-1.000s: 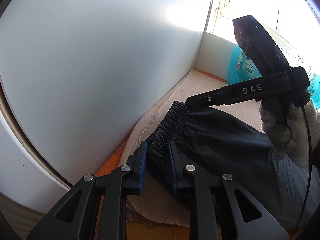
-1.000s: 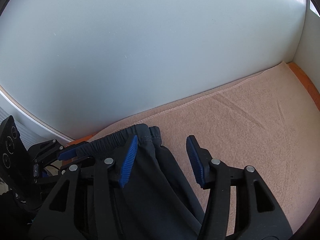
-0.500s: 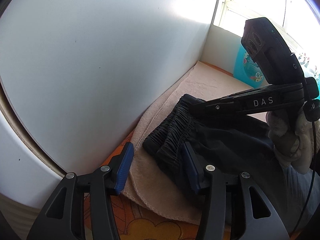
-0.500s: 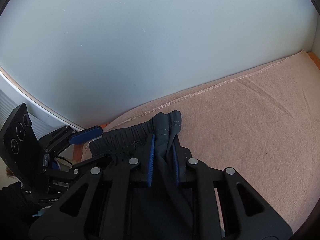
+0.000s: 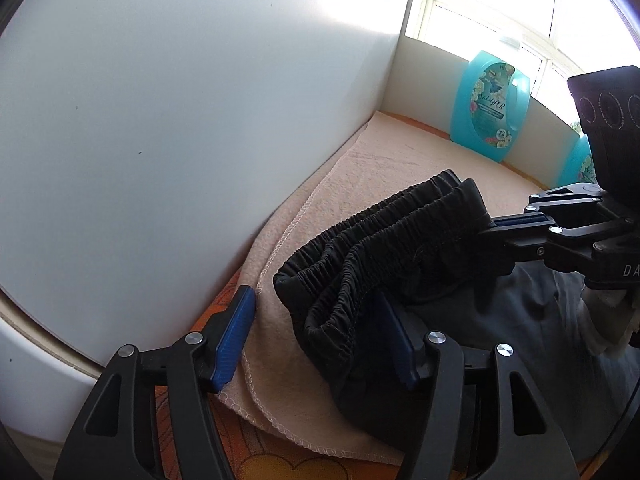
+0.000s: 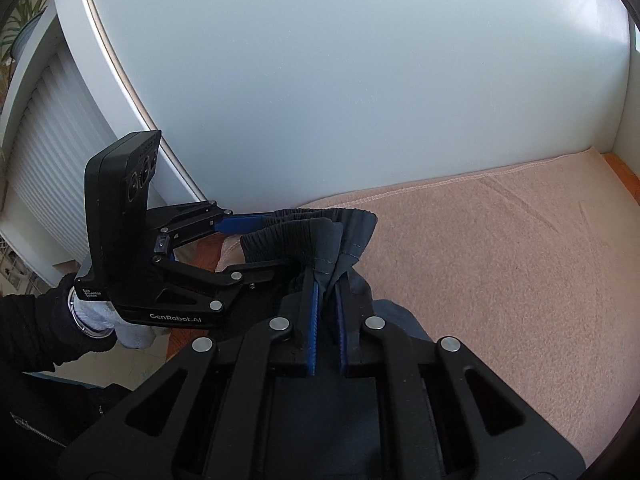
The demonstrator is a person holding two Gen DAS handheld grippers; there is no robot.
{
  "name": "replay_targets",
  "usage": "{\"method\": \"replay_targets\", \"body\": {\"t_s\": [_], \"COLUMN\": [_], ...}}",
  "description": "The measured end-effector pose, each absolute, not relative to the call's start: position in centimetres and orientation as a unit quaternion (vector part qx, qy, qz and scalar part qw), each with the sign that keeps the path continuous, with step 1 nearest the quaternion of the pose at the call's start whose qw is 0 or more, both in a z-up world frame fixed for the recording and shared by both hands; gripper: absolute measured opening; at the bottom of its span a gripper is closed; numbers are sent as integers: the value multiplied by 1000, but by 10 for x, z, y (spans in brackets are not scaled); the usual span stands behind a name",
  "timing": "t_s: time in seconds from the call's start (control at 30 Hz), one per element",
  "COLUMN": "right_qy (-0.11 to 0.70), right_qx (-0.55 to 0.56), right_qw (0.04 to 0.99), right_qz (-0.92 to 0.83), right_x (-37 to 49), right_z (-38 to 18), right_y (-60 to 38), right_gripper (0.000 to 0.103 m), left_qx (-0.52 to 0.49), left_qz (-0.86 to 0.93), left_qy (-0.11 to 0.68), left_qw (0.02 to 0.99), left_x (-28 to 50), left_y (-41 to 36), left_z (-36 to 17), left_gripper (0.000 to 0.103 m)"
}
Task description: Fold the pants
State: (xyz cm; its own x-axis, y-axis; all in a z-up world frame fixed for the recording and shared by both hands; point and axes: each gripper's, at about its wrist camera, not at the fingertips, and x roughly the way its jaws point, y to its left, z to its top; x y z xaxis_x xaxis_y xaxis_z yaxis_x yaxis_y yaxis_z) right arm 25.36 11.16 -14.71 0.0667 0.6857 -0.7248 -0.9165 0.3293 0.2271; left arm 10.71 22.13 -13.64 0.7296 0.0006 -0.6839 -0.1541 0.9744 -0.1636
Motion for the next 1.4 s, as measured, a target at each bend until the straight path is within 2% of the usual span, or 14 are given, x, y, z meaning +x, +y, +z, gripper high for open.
{"method": "replay_targets", "body": {"t_s": [0.1, 0.13, 0.17, 0.2, 0.23, 0.3, 0.67, 1.0, 1.2, 1.4], "right_qy": [389, 389, 388, 388, 387, 384, 332, 300, 300, 331], "right_qx": [-142, -140, -140, -140, -141, -140, -110, -79, -56, -12], "right_qw": [720, 721, 724, 726, 728, 733, 789, 835, 856, 867], "right_qz": [557, 556, 553, 551, 548, 543, 505, 454, 418, 374], "right_x": [239, 240, 238, 237, 238, 239, 231, 200, 178, 152], "right_z": [-153, -152, -151, -151, -151, -148, -80, -36, -39, -66], "right_y": [104, 102, 107, 110, 110, 112, 79, -9, -85, -182], "right_gripper": [8, 8, 8, 7, 7, 6, 6, 6, 6, 6], "left_qx": [-125, -125, -127, -136, -147, -154, -151, -98, -67, -36], "left_qz": [13, 9, 3, -6, -13, -18, -70, -170, -236, -295], "left_qy": [366, 364, 362, 359, 359, 350, 272, 232, 229, 259], "left_qw": [922, 923, 923, 923, 922, 924, 948, 953, 942, 919], "left_x": [112, 111, 111, 110, 107, 105, 96, 92, 84, 69], "left_y": [221, 221, 221, 222, 223, 222, 196, 115, 43, -35], "left_z": [-139, -138, -138, -137, -136, -131, -62, -3, 0, -27], "left_gripper": [61, 57, 50, 33, 25, 17, 15, 15, 15, 15]}}
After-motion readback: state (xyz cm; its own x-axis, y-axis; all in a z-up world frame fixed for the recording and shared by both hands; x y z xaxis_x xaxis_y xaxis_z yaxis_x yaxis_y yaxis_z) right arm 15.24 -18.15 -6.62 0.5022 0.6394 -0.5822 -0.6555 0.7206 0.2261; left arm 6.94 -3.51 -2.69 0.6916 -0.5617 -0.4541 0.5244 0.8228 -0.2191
